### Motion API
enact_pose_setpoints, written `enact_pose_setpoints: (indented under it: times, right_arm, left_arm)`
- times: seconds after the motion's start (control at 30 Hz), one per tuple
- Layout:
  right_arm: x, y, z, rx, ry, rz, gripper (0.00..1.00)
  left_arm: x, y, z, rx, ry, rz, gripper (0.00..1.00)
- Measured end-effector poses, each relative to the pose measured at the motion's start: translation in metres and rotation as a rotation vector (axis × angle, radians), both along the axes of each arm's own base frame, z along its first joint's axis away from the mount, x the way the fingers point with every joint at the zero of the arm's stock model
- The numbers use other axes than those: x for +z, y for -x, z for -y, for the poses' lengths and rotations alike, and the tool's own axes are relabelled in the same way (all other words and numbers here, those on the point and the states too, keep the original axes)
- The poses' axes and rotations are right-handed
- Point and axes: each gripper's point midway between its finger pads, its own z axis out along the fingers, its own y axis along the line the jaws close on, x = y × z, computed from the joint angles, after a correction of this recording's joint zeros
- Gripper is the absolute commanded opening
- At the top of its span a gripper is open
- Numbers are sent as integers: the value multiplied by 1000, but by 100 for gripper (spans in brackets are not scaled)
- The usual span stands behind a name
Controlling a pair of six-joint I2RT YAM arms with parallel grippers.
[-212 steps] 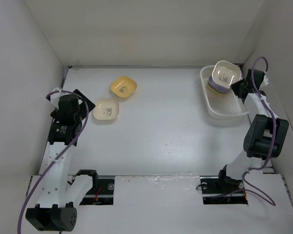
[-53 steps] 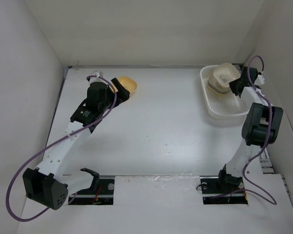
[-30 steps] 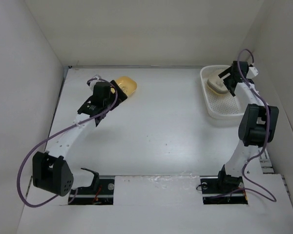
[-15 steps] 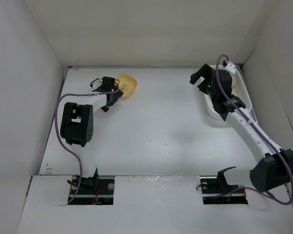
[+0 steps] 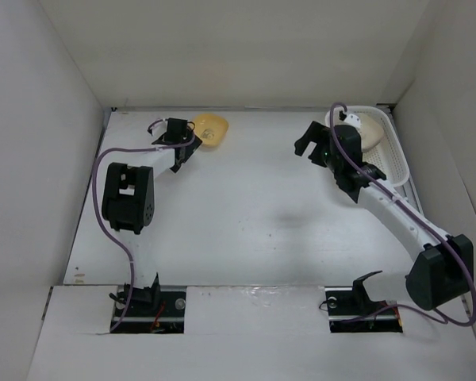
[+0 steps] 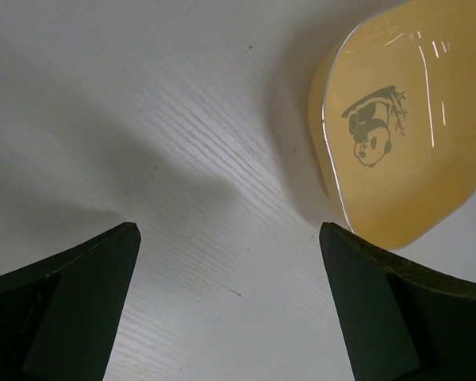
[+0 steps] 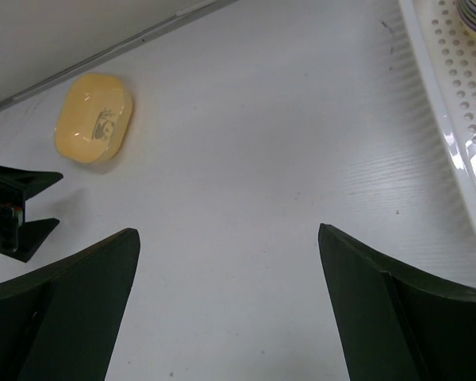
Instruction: Place the plates into the plastic bin on the countertop
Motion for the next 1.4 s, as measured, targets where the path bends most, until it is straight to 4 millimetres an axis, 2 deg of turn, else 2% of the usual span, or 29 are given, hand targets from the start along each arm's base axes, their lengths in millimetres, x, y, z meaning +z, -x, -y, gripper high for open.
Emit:
enact_pose_setpoints:
  times: [0.13, 0.27, 0.33, 0.4, 0.53, 0.63, 0.73, 0.77, 0.87, 0.9, 0.93, 0.97, 1.0, 1.07, 1.13, 1.27, 1.33, 1.4]
  right_arm:
    - [-2, -1, -4, 21, -5, -3, 100]
    - [-6, -1, -7, 35, -7, -14, 100]
    - [-7, -1, -8, 38, -6, -15, 100]
    - [-6, -1, -8, 42, -8, -13, 100]
    - [-6, -1, -10, 48, -11, -12, 100]
    - [-6, -1, -10, 51, -13, -12, 100]
    - [-6, -1, -11, 55, -15, -13, 100]
    - [-5, -1, -11, 57, -16, -13, 100]
    - [-5, -1, -10, 62, -22, -12, 100]
    - [-5, -1, -11, 65, -24, -10, 100]
    - [-5, -2, -11, 66, -27, -7, 100]
    - [-5, -2, -10, 66, -28, -5, 100]
    - [-7, -2, -11, 70, -30, -10, 100]
    - [-9, -1, -10, 71, -30, -13, 100]
    - [-9, -2, -10, 75, -34, -14, 100]
    - [-8, 0, -14, 115, -38, -9, 99]
    - [-8, 3, -22, 166, -17, 0, 99]
    - [-7, 9, -37, 237, 14, 12, 99]
  left_arm:
    - [12, -10, 3, -5, 12, 26, 95]
    - [38, -44, 9, -2, 35, 104, 95]
    - [44, -57, 10, 7, 46, 125, 95]
    - [47, -72, 12, 15, 52, 129, 92]
    - [33, -96, 15, 30, 51, 94, 86]
    - [9, -87, 14, 38, 42, 17, 86]
    - [-10, -73, 10, 53, 28, -39, 77]
    - [-9, -72, 9, 58, 29, -35, 75]
    - [-10, -69, 7, 66, 24, -47, 57]
    - [-13, -67, 7, 65, 20, -61, 47]
    - [-15, -67, 7, 68, 19, -72, 24]
    - [-17, -70, 7, 68, 18, -78, 16]
    - [-19, -74, 8, 67, 18, -80, 3]
    - [-25, -80, 9, 68, 18, -80, 0]
    - [-20, -86, 11, 61, 21, -67, 0]
    - [-20, -81, 10, 53, -4, -82, 0]
    - [-18, -72, 9, 34, -43, -81, 0]
    - [-11, -51, 12, -16, -86, -80, 0]
